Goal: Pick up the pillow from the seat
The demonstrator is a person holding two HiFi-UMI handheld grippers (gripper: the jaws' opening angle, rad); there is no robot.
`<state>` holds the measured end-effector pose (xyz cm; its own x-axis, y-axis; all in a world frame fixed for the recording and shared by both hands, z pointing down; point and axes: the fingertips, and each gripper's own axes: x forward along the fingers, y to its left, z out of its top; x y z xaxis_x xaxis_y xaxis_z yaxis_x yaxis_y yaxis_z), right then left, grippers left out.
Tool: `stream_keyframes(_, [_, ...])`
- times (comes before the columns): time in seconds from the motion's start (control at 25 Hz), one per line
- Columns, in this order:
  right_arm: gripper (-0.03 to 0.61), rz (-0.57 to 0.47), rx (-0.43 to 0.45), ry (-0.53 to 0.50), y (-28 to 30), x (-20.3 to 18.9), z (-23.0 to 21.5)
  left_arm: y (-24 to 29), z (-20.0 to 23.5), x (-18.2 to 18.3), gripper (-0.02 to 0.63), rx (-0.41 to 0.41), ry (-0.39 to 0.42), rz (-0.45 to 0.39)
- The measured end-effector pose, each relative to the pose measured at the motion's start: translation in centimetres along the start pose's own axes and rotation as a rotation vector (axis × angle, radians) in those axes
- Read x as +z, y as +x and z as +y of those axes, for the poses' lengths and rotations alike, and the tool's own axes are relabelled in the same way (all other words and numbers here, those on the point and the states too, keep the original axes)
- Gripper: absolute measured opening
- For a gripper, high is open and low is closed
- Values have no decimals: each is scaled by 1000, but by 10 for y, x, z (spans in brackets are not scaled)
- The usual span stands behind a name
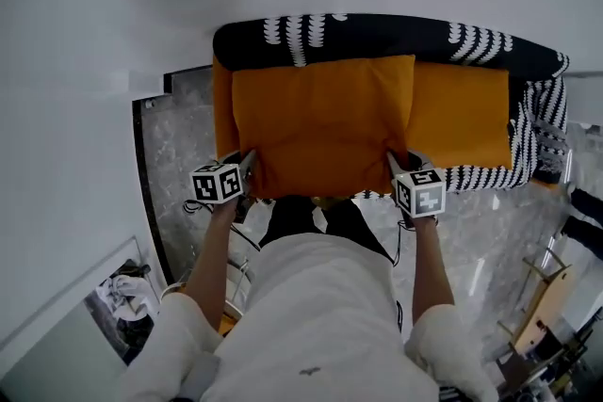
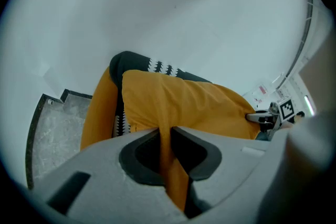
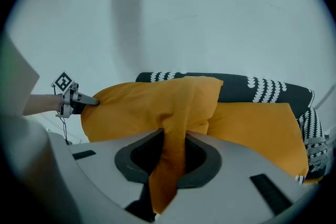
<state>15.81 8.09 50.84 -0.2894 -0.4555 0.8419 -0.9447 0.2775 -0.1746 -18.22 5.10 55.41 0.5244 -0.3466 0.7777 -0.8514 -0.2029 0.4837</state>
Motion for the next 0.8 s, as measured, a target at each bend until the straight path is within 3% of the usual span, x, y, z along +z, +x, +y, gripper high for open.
stream_keyframes(0.24, [74, -82, -28, 32, -39, 7, -8, -21, -34, 26, 52, -9, 68, -59])
stream_keyframes(0.8, [72, -344, -151, 29, -143, 62, -22, -81, -111, 101, 40, -96, 181, -300])
